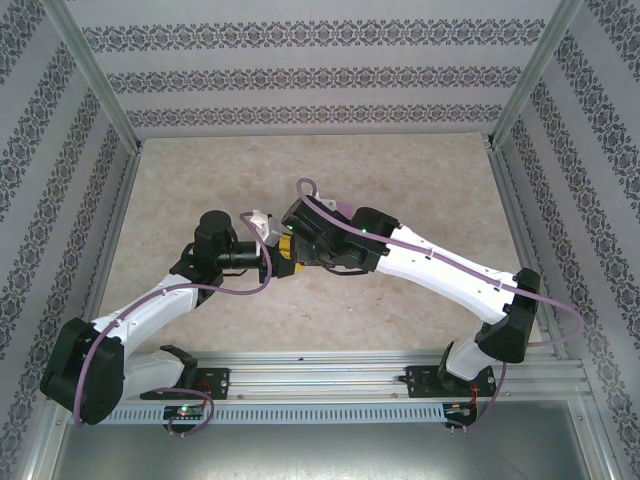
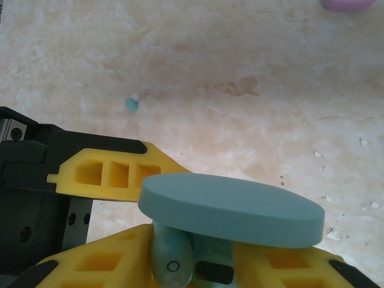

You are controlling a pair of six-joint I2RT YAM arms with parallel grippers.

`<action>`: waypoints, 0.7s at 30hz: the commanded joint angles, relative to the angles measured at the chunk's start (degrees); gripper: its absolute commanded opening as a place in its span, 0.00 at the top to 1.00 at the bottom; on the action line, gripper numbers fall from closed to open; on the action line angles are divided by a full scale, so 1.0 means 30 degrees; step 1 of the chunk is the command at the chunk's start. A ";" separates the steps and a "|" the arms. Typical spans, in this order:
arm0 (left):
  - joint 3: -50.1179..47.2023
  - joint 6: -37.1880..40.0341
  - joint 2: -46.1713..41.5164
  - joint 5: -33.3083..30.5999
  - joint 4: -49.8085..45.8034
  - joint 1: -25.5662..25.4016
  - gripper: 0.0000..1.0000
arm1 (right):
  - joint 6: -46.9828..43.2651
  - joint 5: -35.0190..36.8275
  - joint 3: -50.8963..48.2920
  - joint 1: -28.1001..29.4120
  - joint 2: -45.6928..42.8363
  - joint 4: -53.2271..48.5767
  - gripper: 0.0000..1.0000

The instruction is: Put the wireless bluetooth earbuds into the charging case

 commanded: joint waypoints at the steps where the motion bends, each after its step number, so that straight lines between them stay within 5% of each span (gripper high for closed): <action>1: 0.0543 0.0494 -0.0463 0.0175 0.0255 -0.0244 0.90 | 0.0251 -0.0413 -0.0651 0.0067 -0.0999 0.0870 0.60; 21: 0.0518 0.0382 -0.0657 0.0205 0.0234 -0.0248 0.90 | 0.1206 -0.0758 -0.2588 -0.0171 -0.2427 0.2384 0.62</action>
